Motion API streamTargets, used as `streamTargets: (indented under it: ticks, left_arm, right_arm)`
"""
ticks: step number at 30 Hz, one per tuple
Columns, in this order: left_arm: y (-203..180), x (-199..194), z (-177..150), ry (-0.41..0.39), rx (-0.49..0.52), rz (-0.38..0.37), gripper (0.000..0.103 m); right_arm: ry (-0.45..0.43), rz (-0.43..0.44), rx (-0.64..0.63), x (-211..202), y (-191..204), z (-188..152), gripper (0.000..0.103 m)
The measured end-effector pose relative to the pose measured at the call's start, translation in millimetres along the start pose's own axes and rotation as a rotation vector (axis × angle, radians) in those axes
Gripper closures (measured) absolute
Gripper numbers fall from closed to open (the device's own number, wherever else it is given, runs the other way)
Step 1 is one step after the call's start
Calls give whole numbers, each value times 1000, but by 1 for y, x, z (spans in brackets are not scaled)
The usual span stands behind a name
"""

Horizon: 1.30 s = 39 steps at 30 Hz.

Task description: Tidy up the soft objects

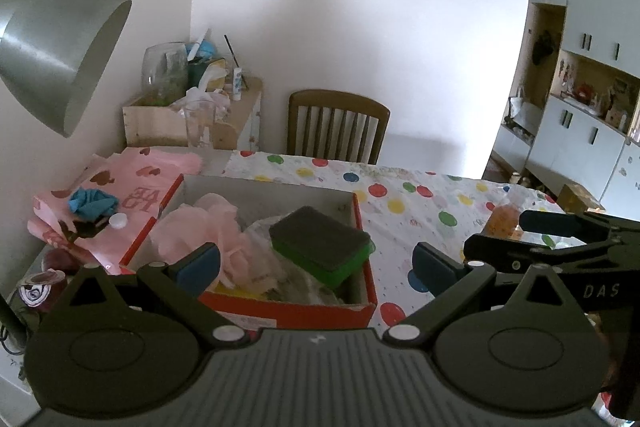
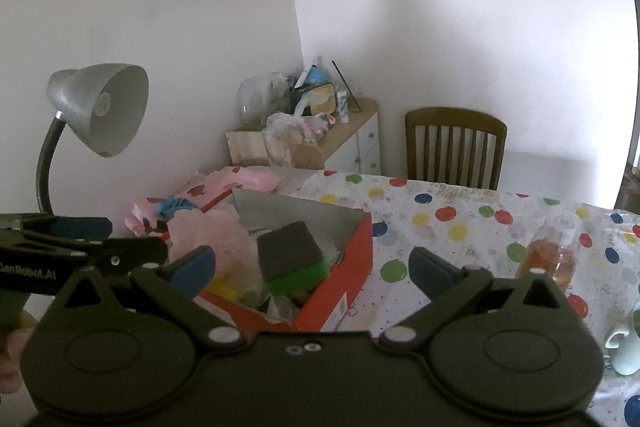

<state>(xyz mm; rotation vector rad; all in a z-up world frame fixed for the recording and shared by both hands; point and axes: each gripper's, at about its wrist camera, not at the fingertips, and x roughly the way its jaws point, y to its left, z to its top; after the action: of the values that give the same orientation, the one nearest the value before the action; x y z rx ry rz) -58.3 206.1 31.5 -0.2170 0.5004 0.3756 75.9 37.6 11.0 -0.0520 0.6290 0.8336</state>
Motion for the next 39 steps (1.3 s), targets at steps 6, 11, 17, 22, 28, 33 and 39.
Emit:
streamTargets:
  ticks: [6, 11, 17, 22, 28, 33, 39]
  left_arm:
    - [-2, 0, -2, 9, -5, -7, 0]
    - [-3, 0, -2, 10, -5, -5, 0]
    - [-5, 0, -2, 8, 0, -10, 0]
    - [-7, -1, -1, 3, 15, -15, 0]
    - [-8, -2, -1, -7, 27, -23, 0]
    - [-11, -3, -2, -9, 39, -36, 0]
    - [-13, -5, -4, -16, 57, -34, 0]
  right_arm:
    - [3, -7, 1, -2, 0, -1, 0]
    - [-1, -10, -9, -4, 2, -1, 0]
    - [-2, -14, -5, -4, 0, -2, 0]
    - [-3, -21, 1, -5, -1, -2, 0]
    - [-8, -34, 3, -5, -2, -2, 0]
    - [-1, -39, 5, -6, -3, -3, 0]
    - [-12, -38, 17, -6, -2, -2, 0]
